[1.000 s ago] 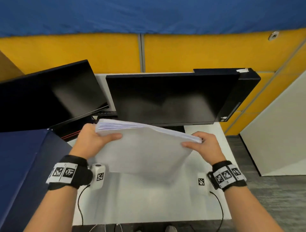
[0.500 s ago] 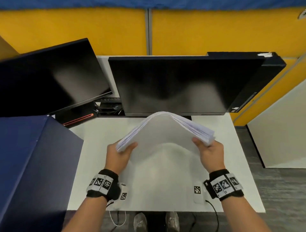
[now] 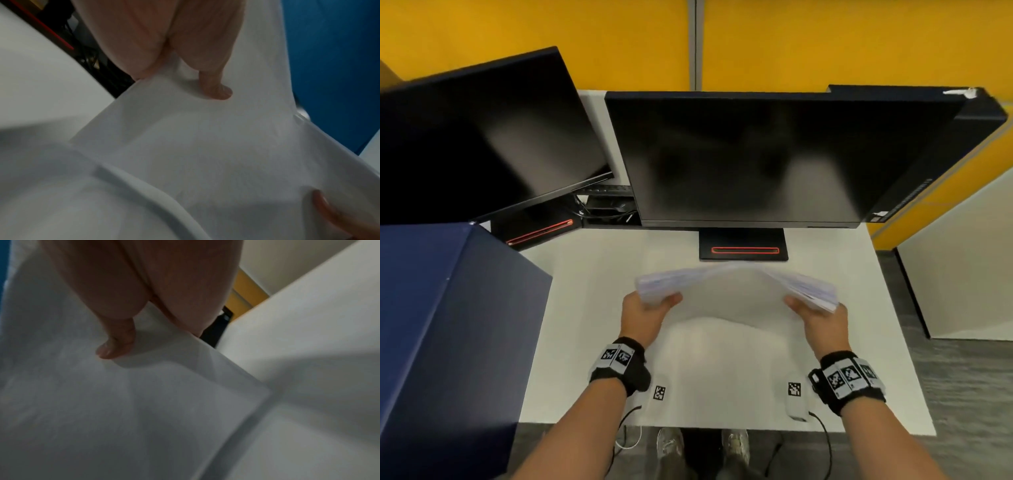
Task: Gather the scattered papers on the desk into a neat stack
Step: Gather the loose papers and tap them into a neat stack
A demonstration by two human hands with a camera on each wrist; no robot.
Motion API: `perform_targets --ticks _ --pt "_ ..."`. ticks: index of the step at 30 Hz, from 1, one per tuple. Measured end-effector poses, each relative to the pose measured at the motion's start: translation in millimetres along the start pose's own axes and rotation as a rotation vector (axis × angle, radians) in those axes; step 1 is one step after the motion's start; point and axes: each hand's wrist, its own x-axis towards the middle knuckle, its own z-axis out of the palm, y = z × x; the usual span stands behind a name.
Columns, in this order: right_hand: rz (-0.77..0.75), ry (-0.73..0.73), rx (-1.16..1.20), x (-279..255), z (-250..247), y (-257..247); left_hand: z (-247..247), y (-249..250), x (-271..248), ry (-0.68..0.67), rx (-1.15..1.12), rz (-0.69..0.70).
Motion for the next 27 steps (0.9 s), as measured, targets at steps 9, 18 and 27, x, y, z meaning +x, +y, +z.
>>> perform_targets --ticks 9,18,27 --pt "-0.075 -0.074 -0.053 -4 0 9 -15 -6 6 -0.067 0.083 0.074" --pt "-0.096 -0.049 -0.052 -8 2 0 -13 -13 3 0.025 0.081 0.062" --pt "-0.096 0.034 0.158 -17 9 -11 15 3 -17 0.213 -0.220 0.088"
